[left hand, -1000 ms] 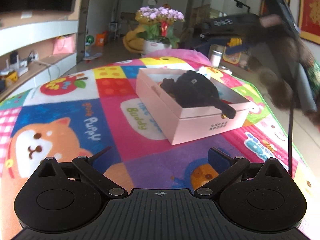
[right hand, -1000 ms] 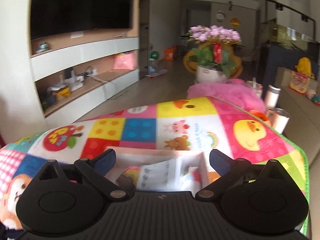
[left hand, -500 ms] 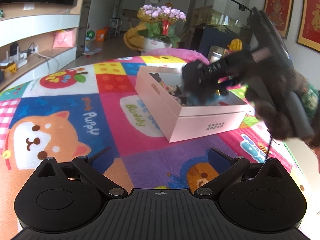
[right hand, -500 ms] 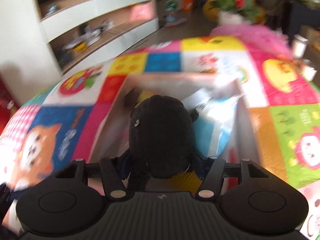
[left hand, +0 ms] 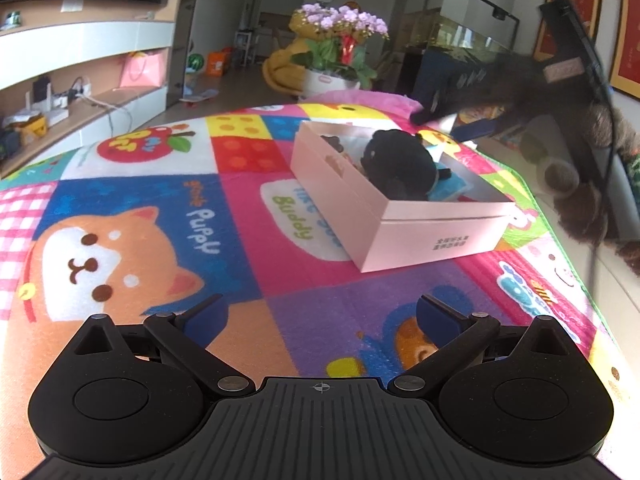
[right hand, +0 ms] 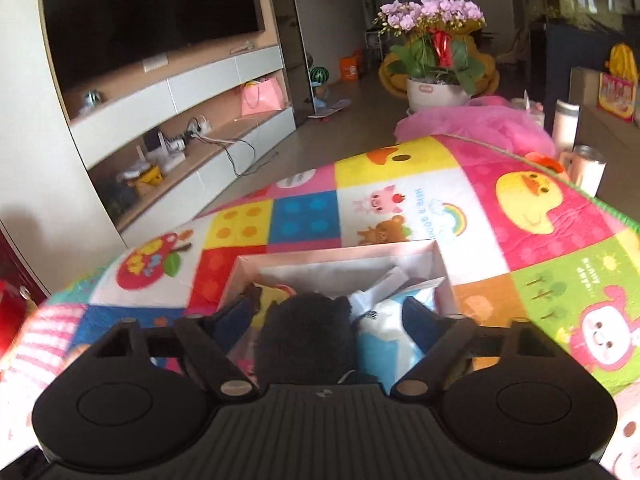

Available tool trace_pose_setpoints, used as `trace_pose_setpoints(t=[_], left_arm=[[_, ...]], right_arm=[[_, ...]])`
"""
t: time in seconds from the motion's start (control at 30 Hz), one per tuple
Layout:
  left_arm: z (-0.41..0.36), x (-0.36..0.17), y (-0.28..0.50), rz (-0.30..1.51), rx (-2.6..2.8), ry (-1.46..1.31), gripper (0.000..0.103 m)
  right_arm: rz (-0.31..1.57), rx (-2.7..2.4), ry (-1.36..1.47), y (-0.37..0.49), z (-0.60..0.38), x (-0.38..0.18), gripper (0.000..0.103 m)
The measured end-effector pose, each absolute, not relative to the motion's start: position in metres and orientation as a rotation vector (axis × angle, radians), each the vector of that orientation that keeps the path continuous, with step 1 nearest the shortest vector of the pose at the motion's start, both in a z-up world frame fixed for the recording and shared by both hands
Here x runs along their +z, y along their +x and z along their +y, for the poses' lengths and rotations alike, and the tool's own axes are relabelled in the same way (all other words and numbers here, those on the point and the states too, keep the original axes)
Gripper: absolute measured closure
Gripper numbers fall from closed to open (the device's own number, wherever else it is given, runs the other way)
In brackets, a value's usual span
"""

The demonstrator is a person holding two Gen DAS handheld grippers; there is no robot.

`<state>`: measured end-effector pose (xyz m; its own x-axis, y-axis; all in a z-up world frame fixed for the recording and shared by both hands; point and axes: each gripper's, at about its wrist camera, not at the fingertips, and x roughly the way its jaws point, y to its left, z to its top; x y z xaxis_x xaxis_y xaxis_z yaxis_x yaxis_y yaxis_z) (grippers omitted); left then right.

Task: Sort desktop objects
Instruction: 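Lower the cat and battery holder into the pink box and open both grippers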

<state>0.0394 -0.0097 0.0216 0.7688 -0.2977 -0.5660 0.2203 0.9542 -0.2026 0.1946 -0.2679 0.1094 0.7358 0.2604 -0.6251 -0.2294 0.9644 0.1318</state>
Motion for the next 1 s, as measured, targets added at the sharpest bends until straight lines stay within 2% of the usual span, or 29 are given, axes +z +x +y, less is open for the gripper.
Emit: trace_pose_setpoints(t=[0.03,0.07,0.27,0.3,0.33,0.37,0.4,0.47,0.63,0.77,0.87,1.0], left_arm=[[-0.012,0.022,0.039,0.635,-0.289,-0.122,0.000],[-0.014,0.022,0.038,0.635,-0.294,-0.116,0.000],[-0.017,0.024,0.037,0.627,-0.293,-0.087,0.000],[-0.016,0.024,0.038,0.626,-0.288,-0.087,0.000],[-0.016,0.024,0.039,0.626,-0.283,-0.089,0.000],[-0.016,0.023,0.041,0.627,-0.279,-0.092,0.000],[-0.017,0.023,0.043,0.628,-0.280,-0.096,0.000],[-0.022,0.024,0.049,0.619,-0.306,-0.109,0.000],[-0.048,0.023,0.079,0.605,-0.417,-0.158,0.000],[-0.065,0.020,0.105,0.627,-0.494,-0.195,0.000],[-0.067,0.017,0.119,0.639,-0.538,-0.213,0.000],[-0.048,0.014,0.124,0.625,-0.491,-0.190,0.000]], right_arm=[[0.714,0.276,0.014,0.195,-0.264,0.106,0.048],[0.739,0.279,-0.016,0.196,-0.259,0.101,0.051],[0.794,0.323,-0.053,0.182,-0.253,0.080,0.052],[0.769,0.332,-0.040,0.177,-0.259,0.084,0.049],[0.742,0.329,-0.020,0.173,-0.268,0.089,0.032],[0.706,0.305,0.010,0.169,-0.281,0.093,0.020],[0.667,0.268,0.043,0.165,-0.295,0.097,0.000],[0.619,0.197,0.120,0.160,-0.325,0.101,0.000],[0.735,0.132,0.354,0.180,-0.378,0.073,0.000],[0.802,0.196,0.487,0.196,-0.379,0.044,0.000],[0.842,0.253,0.528,0.212,-0.361,0.031,0.000],[0.855,0.203,0.422,0.219,-0.327,0.035,0.000]])
